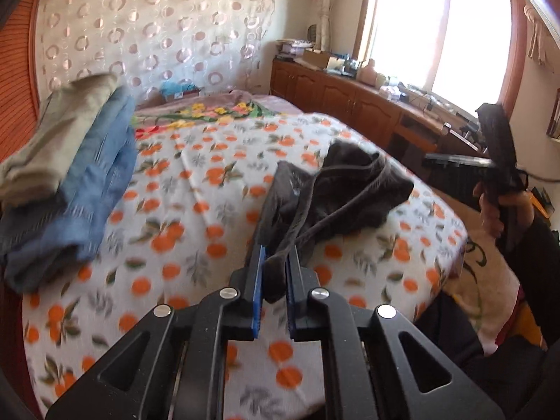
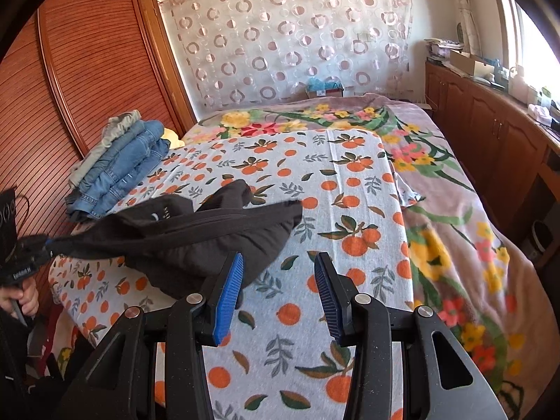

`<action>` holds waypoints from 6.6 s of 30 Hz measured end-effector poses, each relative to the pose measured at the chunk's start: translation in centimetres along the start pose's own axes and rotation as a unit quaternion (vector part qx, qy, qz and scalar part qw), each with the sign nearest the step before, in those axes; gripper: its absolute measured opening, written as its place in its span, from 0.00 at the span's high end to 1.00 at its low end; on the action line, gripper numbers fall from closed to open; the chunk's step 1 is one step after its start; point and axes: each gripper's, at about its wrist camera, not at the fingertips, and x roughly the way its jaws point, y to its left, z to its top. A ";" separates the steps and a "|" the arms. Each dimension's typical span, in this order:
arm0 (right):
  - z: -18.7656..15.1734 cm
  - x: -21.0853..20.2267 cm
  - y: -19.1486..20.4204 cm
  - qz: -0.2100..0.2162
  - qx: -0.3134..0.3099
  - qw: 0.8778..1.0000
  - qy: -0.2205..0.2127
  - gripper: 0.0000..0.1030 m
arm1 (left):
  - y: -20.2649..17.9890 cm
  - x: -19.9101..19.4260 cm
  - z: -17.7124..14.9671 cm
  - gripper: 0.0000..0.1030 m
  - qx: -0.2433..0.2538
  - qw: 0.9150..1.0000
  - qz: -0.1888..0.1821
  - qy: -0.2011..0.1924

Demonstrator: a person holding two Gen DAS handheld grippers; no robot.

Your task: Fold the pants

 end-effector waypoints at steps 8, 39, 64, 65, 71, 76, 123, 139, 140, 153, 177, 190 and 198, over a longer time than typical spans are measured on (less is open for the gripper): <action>0.9 1.3 -0.8 0.001 0.017 1.000 -0.004 0.56 | 0.8 1.5 -2.8 0.89 -0.027 0.999 0.002 0.024; 6.6 6.5 -2.5 0.064 0.062 0.994 0.058 0.94 | 1.5 2.0 -1.9 0.88 -0.038 0.999 0.008 0.017; 12.9 -19.1 2.0 0.010 -0.049 0.984 -0.172 0.95 | -2.9 -15.3 15.4 0.90 0.060 0.974 0.048 -0.213; 12.7 -18.7 2.2 0.009 -0.050 0.984 -0.169 0.95 | -2.7 -15.1 15.4 0.90 0.059 0.975 0.049 -0.210; 13.3 -15.4 1.0 0.007 -0.043 0.989 -0.142 0.94 | -0.3 -10.7 15.2 0.90 0.049 0.982 0.053 -0.173; 18.5 -10.2 0.3 0.001 -0.037 0.992 -0.124 0.94 | 2.7 -4.9 17.3 0.90 0.047 0.987 0.069 -0.136; -2.5 0.0 -2.1 0.021 0.050 0.998 0.026 0.94 | 2.0 1.5 -1.2 0.89 0.009 0.998 0.062 -0.005; -3.6 -0.8 -1.3 -0.016 0.019 0.998 0.054 0.89 | 3.1 0.2 -3.4 0.57 -0.026 0.998 0.064 0.008; -3.5 -0.9 -1.1 -0.018 0.016 0.998 0.051 0.87 | 3.0 0.1 -3.2 0.57 -0.024 0.997 0.066 0.006; -2.6 1.5 2.2 -0.021 -0.053 0.998 0.034 0.67 | 0.6 3.4 -1.4 0.57 0.011 0.998 0.057 0.027; -2.9 7.0 3.6 -0.024 -0.096 0.994 0.049 0.66 | -4.1 9.1 1.4 0.63 0.085 0.993 0.035 0.076; -2.3 7.0 4.1 -0.035 -0.109 0.990 0.077 0.67 | -3.0 9.8 1.1 0.81 0.059 0.995 0.040 0.073; -2.2 7.1 4.7 -0.047 -0.139 0.986 0.085 0.90 | -2.9 9.7 1.2 0.92 0.052 0.996 0.035 0.063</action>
